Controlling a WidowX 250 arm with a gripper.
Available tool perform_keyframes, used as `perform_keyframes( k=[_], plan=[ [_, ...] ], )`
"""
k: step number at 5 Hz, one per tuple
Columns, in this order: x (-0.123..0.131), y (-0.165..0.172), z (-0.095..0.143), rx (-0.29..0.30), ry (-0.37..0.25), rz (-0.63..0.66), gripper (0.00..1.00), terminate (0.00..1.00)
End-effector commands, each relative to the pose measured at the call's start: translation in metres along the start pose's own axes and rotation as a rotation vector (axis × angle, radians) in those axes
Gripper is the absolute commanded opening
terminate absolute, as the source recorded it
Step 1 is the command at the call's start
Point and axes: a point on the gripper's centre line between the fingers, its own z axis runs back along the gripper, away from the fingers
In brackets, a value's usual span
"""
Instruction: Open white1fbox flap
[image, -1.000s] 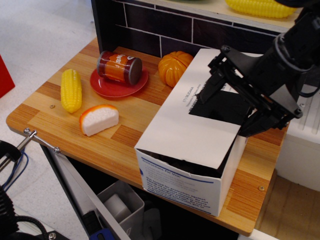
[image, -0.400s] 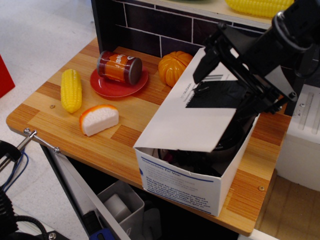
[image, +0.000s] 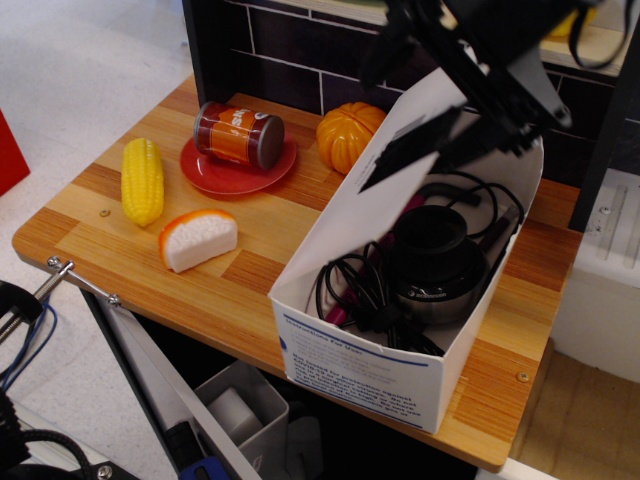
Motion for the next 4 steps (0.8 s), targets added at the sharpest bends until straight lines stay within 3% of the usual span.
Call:
perform_keyframes(
  k=[1,4],
  plan=[
    [-0.008,0.042,0.010,-0.039,-0.046,-0.009,1.00,0.00],
    [-0.031,0.072,-0.040,-0.050,-0.135,-0.034,1.00,0.00]
  ],
)
